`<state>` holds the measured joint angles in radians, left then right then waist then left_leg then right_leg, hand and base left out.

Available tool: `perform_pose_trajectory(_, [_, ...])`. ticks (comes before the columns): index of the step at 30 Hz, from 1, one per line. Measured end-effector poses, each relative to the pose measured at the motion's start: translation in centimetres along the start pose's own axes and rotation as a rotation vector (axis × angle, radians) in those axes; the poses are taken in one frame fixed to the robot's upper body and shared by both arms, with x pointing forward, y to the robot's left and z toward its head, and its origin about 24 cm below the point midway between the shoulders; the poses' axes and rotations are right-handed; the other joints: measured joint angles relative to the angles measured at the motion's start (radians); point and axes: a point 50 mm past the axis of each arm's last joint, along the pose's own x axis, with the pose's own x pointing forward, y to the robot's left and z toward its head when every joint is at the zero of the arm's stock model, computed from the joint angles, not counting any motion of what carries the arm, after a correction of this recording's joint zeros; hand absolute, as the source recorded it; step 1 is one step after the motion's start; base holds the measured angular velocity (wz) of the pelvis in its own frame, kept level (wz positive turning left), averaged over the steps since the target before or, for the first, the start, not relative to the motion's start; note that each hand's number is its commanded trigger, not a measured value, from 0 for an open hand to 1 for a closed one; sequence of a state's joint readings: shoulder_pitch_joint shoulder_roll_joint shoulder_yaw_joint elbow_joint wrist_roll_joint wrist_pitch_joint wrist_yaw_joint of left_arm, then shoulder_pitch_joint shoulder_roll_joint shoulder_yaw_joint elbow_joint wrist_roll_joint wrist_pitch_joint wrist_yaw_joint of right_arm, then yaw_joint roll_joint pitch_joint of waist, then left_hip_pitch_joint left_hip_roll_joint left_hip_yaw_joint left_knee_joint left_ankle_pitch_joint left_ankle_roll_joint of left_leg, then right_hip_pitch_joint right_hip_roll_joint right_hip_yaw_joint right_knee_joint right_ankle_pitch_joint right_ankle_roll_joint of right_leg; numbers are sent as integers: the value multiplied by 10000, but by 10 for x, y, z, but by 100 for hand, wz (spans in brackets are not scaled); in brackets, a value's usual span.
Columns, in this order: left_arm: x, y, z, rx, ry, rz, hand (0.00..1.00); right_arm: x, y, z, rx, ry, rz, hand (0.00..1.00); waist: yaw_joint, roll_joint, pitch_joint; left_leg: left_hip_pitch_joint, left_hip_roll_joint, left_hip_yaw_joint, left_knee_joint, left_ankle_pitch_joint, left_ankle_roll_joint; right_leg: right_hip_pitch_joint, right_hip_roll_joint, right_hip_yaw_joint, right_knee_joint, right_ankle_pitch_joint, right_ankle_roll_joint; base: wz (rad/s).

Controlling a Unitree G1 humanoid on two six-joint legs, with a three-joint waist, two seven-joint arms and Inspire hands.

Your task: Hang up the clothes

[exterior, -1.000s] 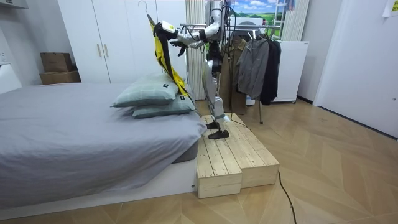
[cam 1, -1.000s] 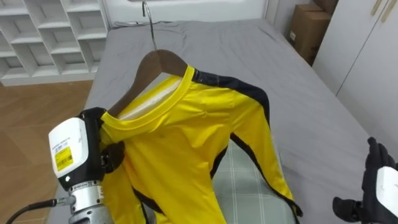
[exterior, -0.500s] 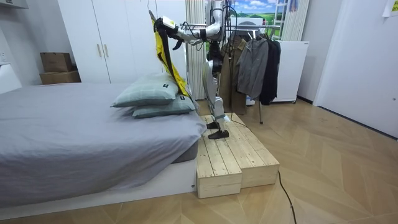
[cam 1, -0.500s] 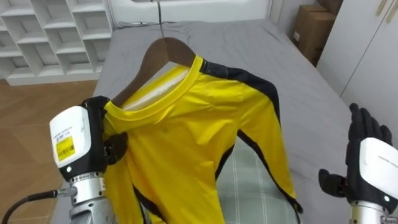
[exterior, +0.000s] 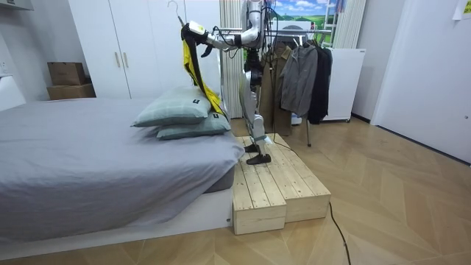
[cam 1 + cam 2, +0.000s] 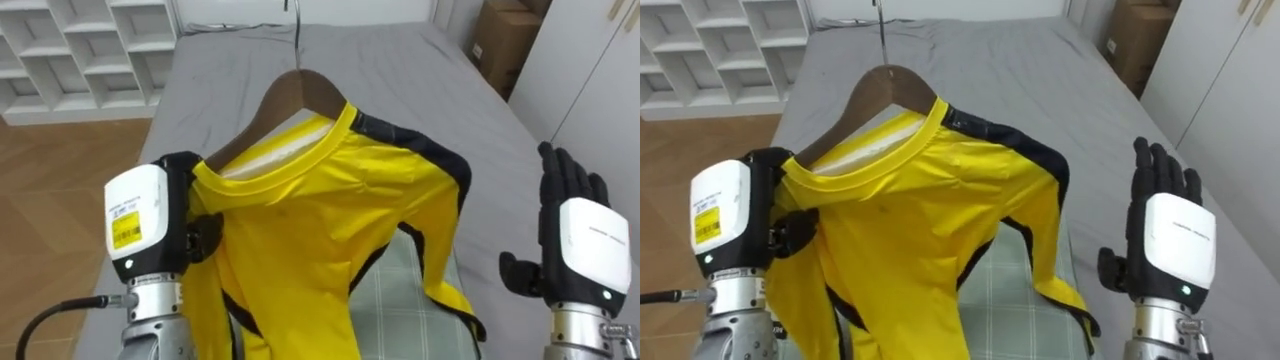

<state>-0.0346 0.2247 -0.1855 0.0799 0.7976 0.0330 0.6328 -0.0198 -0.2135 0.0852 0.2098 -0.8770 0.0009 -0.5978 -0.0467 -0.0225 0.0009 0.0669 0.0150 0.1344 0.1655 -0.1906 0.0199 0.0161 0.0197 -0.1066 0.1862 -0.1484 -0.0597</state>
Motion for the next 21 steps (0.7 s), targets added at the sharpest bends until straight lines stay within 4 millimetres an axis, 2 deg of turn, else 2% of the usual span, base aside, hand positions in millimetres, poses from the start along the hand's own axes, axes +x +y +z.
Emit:
perform_pose_trajectory(3, [-5,-10,12,-269,-545,-853,100,7,1,18,377,-810,-70,0,-3,-101,24,38,21,31,-6,-2,-2,36,4,5,-3,3,3,0])
perform_pose_trajectory(5, [-6,-13,15,-304,-716,-1156,100,9,1,23,505,-1045,-91,0,10,-107,29,36,20,31,-6,-2,-2,40,1,0,-5,4,3,0])
perform_pose_trajectory(9, [-7,-13,15,-170,-941,-1248,100,9,1,23,535,-1097,-85,0,22,-84,49,25,21,31,-5,-2,-2,35,0,-12,-7,3,3,0])
perform_pose_trajectory(14, [-7,-13,16,-112,-1071,-1252,100,9,1,23,539,-1106,-84,0,25,6,118,-6,24,34,-1,-1,-2,3,6,-9,-11,3,3,0])
perform_pose_trajectory(21, [-7,-13,18,98,-1340,-1235,100,9,2,24,572,-1178,81,0,23,13,119,-30,-49,40,2,-1,-1,-19,9,14,-33,0,1,0])
